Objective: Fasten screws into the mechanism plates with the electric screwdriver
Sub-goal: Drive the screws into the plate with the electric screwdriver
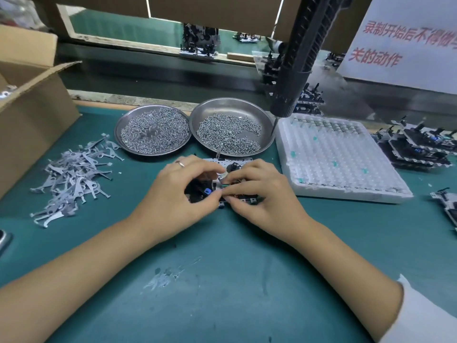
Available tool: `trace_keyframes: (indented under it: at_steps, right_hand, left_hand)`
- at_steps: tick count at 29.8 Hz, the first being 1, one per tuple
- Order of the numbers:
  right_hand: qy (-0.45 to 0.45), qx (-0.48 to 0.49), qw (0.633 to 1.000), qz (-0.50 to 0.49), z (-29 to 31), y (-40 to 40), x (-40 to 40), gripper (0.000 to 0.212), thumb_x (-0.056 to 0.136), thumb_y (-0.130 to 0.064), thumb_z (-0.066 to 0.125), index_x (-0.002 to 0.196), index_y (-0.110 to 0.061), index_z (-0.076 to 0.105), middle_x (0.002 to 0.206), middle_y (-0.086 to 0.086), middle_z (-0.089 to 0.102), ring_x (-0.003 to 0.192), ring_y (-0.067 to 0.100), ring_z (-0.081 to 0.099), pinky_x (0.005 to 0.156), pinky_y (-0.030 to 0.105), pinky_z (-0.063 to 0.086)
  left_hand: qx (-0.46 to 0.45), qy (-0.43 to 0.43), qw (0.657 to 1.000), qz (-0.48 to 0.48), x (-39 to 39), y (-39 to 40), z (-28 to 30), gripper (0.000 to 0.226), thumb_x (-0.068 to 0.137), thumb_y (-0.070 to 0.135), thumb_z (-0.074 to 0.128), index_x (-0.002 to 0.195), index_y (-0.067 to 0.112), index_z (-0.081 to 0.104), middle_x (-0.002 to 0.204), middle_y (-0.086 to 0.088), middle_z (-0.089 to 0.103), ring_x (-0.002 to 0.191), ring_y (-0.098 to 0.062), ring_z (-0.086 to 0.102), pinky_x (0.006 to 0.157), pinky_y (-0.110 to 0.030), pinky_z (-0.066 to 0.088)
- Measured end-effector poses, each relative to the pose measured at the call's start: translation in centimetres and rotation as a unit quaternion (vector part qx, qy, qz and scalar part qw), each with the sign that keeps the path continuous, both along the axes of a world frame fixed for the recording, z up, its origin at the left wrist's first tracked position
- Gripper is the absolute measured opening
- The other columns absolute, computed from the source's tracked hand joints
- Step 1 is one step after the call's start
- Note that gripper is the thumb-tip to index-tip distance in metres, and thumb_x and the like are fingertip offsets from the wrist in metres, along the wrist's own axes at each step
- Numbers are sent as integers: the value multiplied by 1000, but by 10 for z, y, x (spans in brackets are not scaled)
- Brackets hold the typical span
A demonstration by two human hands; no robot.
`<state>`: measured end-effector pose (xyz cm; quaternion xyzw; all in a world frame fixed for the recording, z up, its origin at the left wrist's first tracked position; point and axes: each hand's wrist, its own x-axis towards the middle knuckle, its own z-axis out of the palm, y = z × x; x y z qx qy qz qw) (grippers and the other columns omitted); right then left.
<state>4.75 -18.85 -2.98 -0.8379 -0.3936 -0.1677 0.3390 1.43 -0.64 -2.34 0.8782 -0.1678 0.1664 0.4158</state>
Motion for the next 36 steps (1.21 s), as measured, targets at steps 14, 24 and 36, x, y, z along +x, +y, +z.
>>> trace_keyframes:
  at_steps: [14,24,36]
  right_hand:
    - [131,58,990,-12,6,-2,-5,17,76,4,74,89,-6,77,93,7,68,90,21,56,80,22,44]
    - [-72,336,899,-272,56,-14,14,60,83,-19,67,136,-11,41,109,-9,45,102,5,48,93,20,38]
    - [72,462,874,-129,101,25,41,35,88,-18,63,118,-13,45,80,7,56,63,24,56,55,36,51]
  left_hand:
    - [59,9,998,26,1,-7,-5,38,71,30,66,108,22,69,88,18,63,93,-17,57,93,-37,37]
    - [36,8,999,16,-1,-4,-11,25,71,33,70,93,24,75,87,16,66,91,-14,58,92,-38,37]
    - [-2,-11,1000,22,5,-10,-4,24,67,18,84,89,26,77,85,27,61,90,-10,57,91,-38,40]
